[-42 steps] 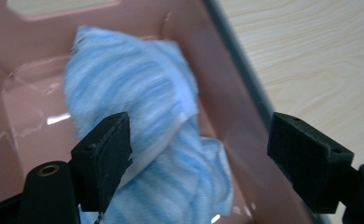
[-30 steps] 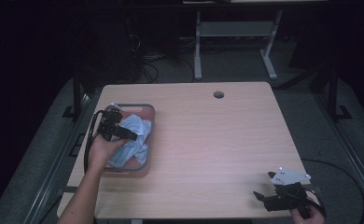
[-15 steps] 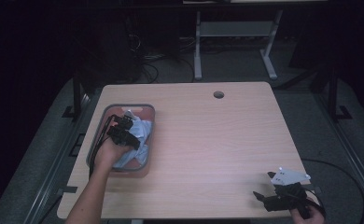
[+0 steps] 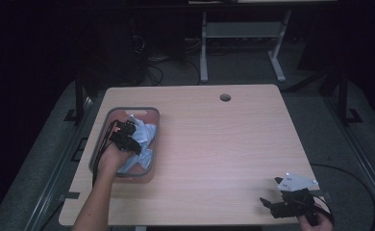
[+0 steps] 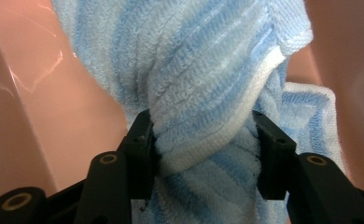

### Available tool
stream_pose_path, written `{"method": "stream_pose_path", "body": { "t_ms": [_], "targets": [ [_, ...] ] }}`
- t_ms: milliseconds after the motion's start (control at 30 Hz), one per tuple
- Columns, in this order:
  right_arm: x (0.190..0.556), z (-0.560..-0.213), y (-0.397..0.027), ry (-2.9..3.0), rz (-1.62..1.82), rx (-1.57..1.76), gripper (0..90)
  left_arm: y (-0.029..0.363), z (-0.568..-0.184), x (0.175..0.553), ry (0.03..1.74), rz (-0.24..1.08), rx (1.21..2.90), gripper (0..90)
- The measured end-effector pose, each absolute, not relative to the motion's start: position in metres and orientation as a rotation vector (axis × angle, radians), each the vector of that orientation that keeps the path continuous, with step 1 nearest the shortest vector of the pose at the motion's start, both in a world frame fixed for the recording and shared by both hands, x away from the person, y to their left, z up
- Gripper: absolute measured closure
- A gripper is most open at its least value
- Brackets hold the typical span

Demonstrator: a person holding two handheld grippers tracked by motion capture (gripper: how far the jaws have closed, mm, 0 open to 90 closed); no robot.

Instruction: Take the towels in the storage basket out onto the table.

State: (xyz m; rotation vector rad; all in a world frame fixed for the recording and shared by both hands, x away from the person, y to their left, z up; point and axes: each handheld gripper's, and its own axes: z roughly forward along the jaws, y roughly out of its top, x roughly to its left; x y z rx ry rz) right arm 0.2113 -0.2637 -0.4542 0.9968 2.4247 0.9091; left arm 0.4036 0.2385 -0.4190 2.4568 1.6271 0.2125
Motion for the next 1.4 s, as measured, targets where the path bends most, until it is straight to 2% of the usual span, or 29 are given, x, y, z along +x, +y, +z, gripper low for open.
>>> {"method": "stream_pose_path", "body": {
  "t_ms": [367, 567, 1067, 1400],
  "targets": [
    [0.213, -0.455, -0.264, 2.422, 0.909, 1.002, 13.9, 0.244, -0.415, 0.402, 1.635, 0.207, 2.411, 59.9],
    [0.213, -0.455, -0.264, 2.415, 0.919, 1.011, 13.9, 0.257, -0.405, 0.399, 1.632, 0.149, 2.327, 62.2],
    [0.212, -0.453, -0.265, 2.41, 0.902, 0.994, 13.9, 0.29, -0.363, 0.37, 1.569, 0.197, 2.124, 62.5],
    [0.211, -0.451, -0.268, 2.392, 0.904, 1.006, 13.9, 0.293, -0.346, 0.36, 1.522, 0.255, 2.067, 62.2]
  ]
}}
